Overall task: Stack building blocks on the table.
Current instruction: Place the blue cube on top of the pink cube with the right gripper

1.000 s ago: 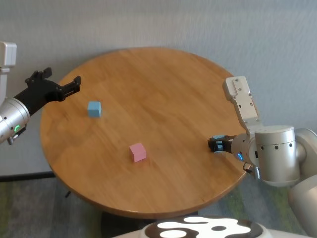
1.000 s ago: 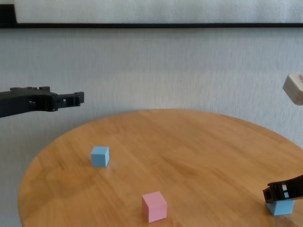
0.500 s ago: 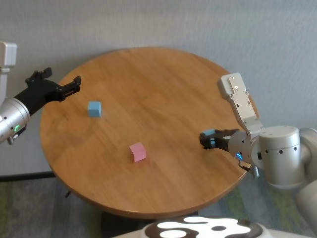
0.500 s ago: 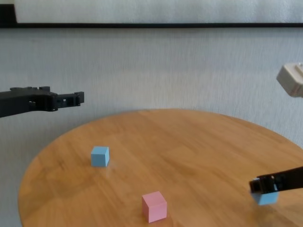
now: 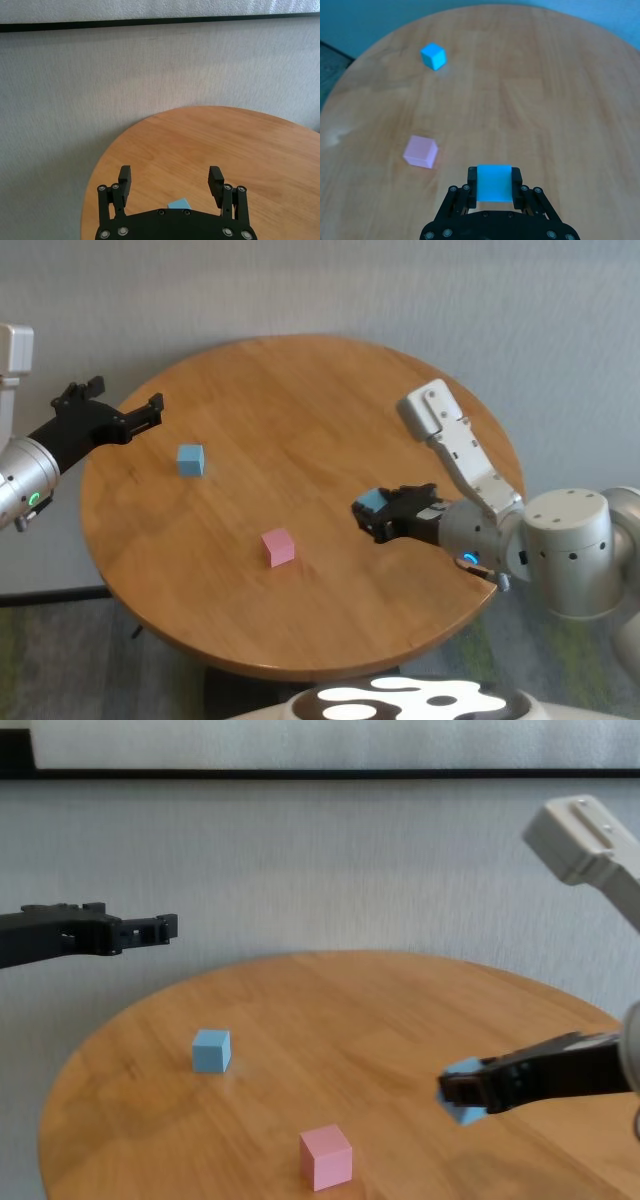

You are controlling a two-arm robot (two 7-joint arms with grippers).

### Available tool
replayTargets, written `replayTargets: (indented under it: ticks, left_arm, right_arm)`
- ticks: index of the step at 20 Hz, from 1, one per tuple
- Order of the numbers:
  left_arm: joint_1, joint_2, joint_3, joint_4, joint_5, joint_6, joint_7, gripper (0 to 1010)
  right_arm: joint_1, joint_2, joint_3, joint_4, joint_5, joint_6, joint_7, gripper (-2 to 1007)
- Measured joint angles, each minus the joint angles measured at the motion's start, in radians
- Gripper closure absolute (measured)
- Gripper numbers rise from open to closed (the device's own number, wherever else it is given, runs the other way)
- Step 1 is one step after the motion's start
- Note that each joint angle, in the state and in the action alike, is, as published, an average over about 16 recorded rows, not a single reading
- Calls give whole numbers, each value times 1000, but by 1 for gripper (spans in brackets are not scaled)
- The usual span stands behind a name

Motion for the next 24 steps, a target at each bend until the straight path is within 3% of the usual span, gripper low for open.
replayTargets:
  ticks: [4, 12, 18, 24]
  left_arm:
    - [0, 0, 0, 0, 0, 0, 0, 10]
    - [0, 0, 0, 0, 0, 0, 0, 10]
    - [0, 0, 0, 0, 0, 0, 0, 10]
    - [0, 0, 0, 0, 0, 0, 0, 10]
  right_arm:
    - [26, -5, -39, -1, -11, -1, 47, 652]
    - [77, -51, -99, 26, -41, 28, 90, 652]
    - [108, -87, -130, 64, -68, 44, 105, 652]
    - [128, -119, -149, 102, -90, 57, 112, 652]
